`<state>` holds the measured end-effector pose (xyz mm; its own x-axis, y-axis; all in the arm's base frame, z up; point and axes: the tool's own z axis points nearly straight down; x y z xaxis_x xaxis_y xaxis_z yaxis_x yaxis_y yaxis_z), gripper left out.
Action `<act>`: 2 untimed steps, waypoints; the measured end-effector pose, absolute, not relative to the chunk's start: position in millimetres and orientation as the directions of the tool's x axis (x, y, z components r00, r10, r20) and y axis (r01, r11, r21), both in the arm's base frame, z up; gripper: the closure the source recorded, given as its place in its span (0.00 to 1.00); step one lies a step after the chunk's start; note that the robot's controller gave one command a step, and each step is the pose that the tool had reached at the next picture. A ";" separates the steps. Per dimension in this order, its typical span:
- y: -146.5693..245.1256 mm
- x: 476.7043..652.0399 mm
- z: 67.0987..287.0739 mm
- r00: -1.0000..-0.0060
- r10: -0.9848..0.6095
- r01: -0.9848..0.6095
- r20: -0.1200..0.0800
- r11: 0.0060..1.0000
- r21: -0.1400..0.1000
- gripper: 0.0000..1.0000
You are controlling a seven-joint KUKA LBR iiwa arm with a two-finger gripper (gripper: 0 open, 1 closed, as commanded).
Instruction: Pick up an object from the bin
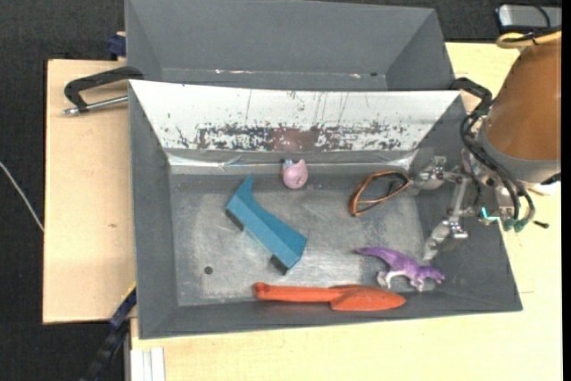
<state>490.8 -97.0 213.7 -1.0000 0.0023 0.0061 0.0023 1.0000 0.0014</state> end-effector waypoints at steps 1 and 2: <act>-96.5 492.5 217.8 -1.000 0.000 0.000 -0.003 1.000 0.000 0.00; -98.8 495.9 108.3 -0.883 -0.470 -0.470 0.001 0.883 0.002 1.00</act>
Offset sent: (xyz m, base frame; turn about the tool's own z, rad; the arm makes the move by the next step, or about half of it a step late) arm 0.0048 -0.0029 -0.1055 -0.4922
